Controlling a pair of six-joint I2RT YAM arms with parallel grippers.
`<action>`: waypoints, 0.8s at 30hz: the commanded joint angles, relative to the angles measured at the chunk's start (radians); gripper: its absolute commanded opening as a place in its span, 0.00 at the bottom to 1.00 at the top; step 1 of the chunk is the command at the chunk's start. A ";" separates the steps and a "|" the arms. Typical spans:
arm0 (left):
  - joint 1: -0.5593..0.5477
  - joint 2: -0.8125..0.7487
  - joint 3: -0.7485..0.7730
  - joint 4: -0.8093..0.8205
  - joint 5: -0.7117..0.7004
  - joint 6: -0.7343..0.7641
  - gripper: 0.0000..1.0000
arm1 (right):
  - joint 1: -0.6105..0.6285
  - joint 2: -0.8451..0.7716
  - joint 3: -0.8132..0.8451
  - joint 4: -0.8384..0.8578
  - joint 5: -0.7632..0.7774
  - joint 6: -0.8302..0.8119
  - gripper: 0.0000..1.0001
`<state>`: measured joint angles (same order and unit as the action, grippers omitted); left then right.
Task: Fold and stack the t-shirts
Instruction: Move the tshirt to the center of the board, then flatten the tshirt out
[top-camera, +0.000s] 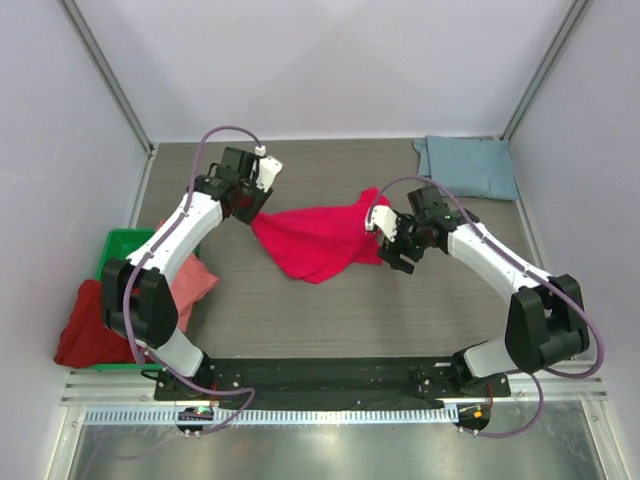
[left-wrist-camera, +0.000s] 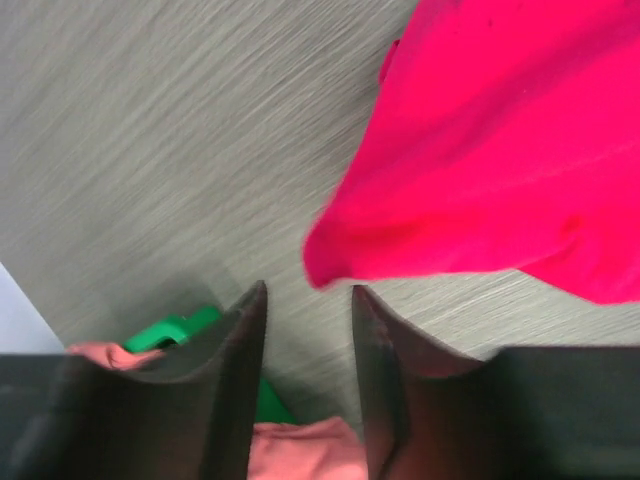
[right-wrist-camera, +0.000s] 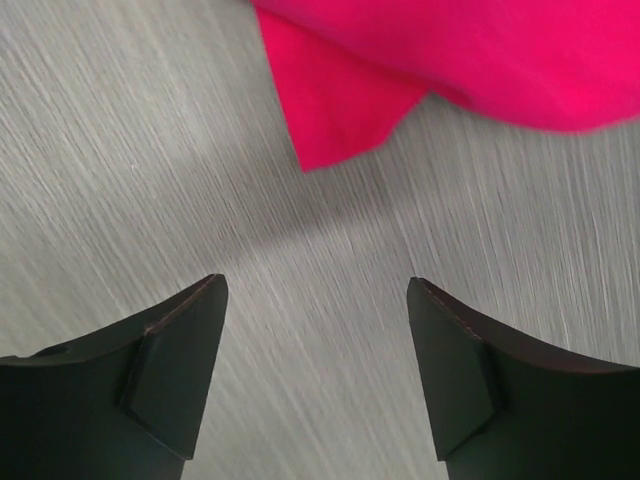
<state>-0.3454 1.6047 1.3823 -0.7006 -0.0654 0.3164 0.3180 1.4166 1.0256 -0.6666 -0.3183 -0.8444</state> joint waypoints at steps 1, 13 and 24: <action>0.000 -0.008 0.001 0.039 -0.057 -0.025 0.44 | 0.029 0.025 -0.045 0.171 -0.048 -0.131 0.77; 0.000 -0.040 0.000 0.027 -0.105 0.000 0.61 | 0.044 0.263 0.057 0.239 -0.079 -0.140 0.69; 0.000 -0.055 0.064 -0.002 -0.018 -0.020 0.59 | 0.064 0.375 0.126 0.217 -0.050 -0.094 0.32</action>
<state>-0.3447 1.6051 1.3968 -0.7082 -0.1368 0.2962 0.3725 1.7962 1.1076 -0.4416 -0.3679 -0.9520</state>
